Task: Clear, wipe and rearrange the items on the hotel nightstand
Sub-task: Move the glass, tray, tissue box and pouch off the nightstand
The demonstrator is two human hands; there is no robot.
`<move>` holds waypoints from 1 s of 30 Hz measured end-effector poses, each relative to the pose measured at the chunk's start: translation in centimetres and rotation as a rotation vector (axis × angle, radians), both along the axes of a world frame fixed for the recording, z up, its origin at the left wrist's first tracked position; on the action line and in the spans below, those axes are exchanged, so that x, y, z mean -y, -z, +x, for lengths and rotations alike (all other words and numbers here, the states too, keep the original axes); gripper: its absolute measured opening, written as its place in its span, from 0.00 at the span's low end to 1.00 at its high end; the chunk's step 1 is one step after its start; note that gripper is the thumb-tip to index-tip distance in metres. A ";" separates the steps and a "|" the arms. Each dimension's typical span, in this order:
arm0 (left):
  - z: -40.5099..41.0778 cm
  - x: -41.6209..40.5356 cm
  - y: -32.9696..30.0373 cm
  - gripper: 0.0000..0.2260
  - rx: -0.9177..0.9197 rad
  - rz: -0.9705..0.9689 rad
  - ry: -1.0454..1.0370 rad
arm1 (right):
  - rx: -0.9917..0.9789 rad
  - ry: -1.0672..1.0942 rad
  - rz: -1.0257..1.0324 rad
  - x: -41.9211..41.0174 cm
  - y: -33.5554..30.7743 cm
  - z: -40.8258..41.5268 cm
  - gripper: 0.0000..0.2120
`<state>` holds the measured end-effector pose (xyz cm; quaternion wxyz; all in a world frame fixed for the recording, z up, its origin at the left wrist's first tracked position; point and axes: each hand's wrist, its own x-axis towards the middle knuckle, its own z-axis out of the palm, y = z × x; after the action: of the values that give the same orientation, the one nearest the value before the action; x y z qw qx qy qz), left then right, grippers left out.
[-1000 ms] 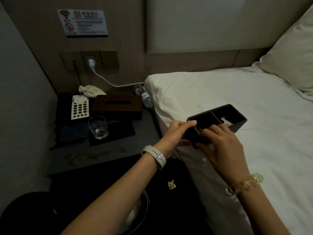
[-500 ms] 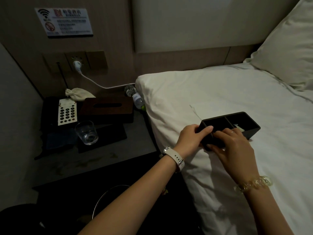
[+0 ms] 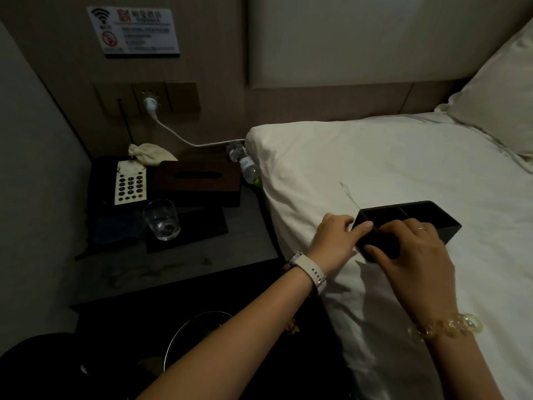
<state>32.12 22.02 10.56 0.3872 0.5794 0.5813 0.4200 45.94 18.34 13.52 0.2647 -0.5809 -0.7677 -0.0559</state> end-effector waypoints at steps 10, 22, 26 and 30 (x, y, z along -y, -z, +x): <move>-11.4 1.2 1.0 0.17 0.039 0.134 -0.241 | -0.144 -0.311 0.058 -1.5 0.1 -10.4 0.09; -32.0 5.7 4.6 0.34 -0.506 0.007 -0.662 | 0.269 -0.763 -0.601 -10.5 8.7 -28.9 0.37; -35.2 6.1 6.3 0.43 -0.548 -0.089 -0.687 | 0.414 -0.822 -0.653 -12.9 10.9 -32.9 0.45; -36.0 5.7 8.0 0.48 -0.451 -0.141 -0.639 | 0.511 -0.855 -0.664 -13.9 12.3 -34.9 0.52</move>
<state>-3.91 16.33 2.58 0.1385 0.4189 0.8303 0.3406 11.02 32.27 1.18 -0.1252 -0.2405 -0.9491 0.1605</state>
